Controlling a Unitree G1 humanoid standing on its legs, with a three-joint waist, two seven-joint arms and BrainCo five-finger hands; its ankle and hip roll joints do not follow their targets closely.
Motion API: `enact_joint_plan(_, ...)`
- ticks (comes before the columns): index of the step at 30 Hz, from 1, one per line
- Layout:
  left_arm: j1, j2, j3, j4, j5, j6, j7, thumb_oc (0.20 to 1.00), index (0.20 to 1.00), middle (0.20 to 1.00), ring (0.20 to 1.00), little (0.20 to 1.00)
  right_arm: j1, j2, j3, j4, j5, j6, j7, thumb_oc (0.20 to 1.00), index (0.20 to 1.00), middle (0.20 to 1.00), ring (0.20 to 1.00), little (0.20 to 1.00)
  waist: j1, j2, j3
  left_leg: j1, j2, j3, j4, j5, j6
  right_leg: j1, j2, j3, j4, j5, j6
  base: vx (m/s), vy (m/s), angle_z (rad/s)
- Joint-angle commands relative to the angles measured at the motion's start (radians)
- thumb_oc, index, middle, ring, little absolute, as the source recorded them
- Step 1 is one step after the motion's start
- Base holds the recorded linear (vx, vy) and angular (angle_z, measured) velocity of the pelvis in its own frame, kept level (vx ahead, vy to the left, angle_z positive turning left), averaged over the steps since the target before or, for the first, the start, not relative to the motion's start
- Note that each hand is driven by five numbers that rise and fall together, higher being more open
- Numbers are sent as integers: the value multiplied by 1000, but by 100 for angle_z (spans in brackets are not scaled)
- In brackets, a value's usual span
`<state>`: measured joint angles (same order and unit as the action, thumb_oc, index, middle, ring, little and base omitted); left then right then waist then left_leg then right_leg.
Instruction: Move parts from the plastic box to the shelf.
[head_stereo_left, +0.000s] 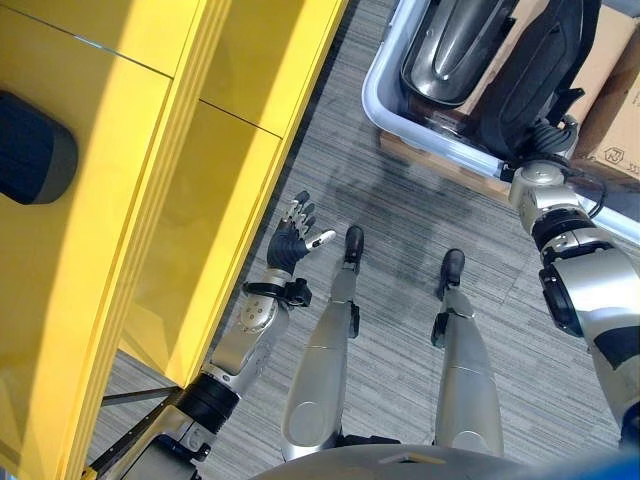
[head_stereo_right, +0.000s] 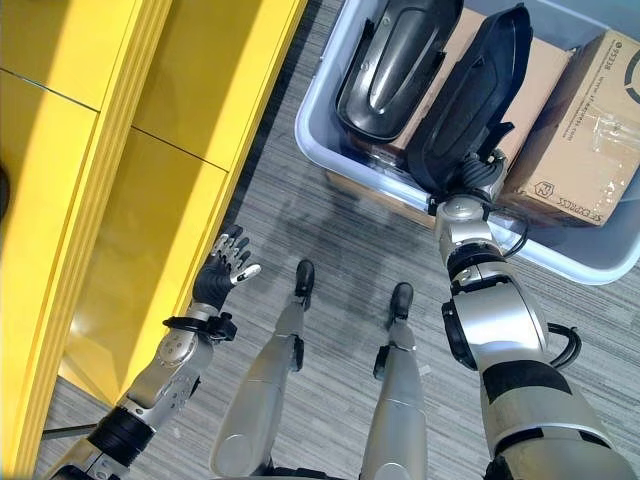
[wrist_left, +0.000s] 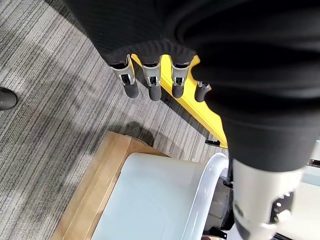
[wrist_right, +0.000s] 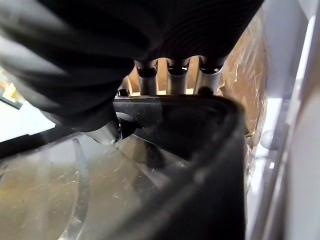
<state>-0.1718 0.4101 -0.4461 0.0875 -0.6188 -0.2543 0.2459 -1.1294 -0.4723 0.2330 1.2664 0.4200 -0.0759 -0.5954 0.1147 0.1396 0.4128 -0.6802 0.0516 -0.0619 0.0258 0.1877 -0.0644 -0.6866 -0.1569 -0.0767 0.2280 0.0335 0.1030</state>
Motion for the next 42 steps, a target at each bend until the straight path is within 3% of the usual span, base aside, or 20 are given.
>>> enact_joint_plan(1, -27, 54, 37, -71, -5, -36, 6, 1000, 1000, 1000, 1000, 1000, -4, -31, -27, -100, 25, -89, -51, 200, 200, 200, 200, 200, 20, -59, 61, 53, 2, 44, 70, -79, -20, 214, -37, -20, -133, 12, 49, 0, 0, 0)
enact_joint_plan(22, 51, 66, 102, -62, 8, -15, -16, 1000, 1000, 1000, 1000, 1000, 311, 13, -163, -747, -128, -179, -133, 200, 200, 200, 200, 200, -44, -108, -19, 178, 30, 53, 38, -78, -24, 292, -24, -17, -133, 6, 44, 2, -21, 0)
enact_joint_plan(23, 74, 64, 115, -61, 14, -10, -24, 1000, 1000, 1000, 1000, 1000, 367, 29, -179, -844, -148, -188, -123, 200, 200, 200, 200, 200, -52, -114, -37, 204, 33, 56, 34, -79, -23, 309, -22, -15, -133, 4, 43, 21, -29, -4)
enact_joint_plan(33, 121, 56, 141, -55, 27, 5, -47, 1000, 1000, 1000, 1000, 1000, 545, 85, -188, -1005, -173, -206, -69, 200, 200, 200, 200, 200, -68, -128, -69, 257, 47, 55, 19, -73, -24, 344, -15, -19, -121, -11, 37, 2, -19, 0)
enact_joint_plan(42, 187, 55, 176, -30, 53, 15, -79, 1000, 1000, 1000, 1000, 1000, 735, 102, -134, -1122, -247, -191, 44, 200, 200, 200, 200, 200, -81, -146, -79, 328, 89, 33, 25, -61, -34, 374, 22, -38, -15, -83, 7, -13, -65, 0)
